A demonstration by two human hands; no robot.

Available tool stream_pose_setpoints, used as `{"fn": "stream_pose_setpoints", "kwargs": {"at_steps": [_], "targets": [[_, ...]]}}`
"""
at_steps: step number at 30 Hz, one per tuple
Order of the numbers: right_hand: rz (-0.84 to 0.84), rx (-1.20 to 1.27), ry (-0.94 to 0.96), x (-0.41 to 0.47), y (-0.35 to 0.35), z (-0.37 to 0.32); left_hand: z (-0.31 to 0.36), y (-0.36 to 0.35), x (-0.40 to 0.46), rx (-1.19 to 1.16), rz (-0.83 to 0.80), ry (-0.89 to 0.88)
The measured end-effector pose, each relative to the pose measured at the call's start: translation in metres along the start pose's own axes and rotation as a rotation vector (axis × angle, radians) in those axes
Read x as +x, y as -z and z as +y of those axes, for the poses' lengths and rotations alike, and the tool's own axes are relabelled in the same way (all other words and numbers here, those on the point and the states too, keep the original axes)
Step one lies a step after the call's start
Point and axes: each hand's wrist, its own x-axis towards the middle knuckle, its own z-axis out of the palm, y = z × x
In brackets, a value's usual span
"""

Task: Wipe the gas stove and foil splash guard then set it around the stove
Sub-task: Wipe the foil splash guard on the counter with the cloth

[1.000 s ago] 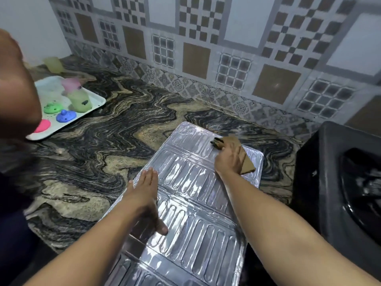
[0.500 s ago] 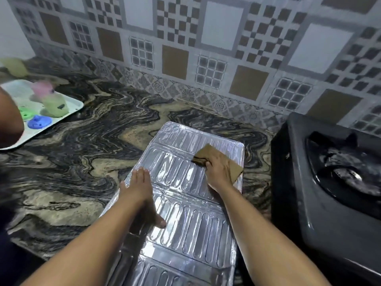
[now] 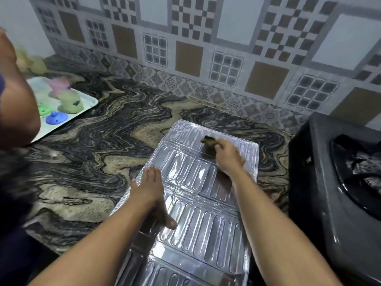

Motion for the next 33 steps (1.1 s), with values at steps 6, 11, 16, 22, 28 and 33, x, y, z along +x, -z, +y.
{"fn": "stream_pose_setpoints", "kwargs": {"at_steps": [6,11,16,22,28,33], "targets": [[-0.087,-0.023,0.148,0.002,-0.027,0.013,-0.002,0.000,-0.001,-0.010,0.010,0.003],[-0.020,-0.045,0.042,0.055,0.000,0.034,-0.001,0.000,0.000,0.010,0.005,0.002],[0.122,0.071,-0.215,0.062,0.023,0.030,-0.006,-0.002,0.000,-0.004,0.015,-0.002],[0.266,0.291,-0.416,0.052,0.075,0.028,-0.009,-0.008,0.000,-0.125,0.095,-0.040],[0.621,0.264,-0.551,-0.007,0.087,0.011,-0.007,-0.009,-0.023,-0.196,0.190,0.030],[0.235,-0.503,-0.313,-0.088,0.092,0.002,-0.008,-0.016,-0.050,-0.266,0.261,0.223]]}}
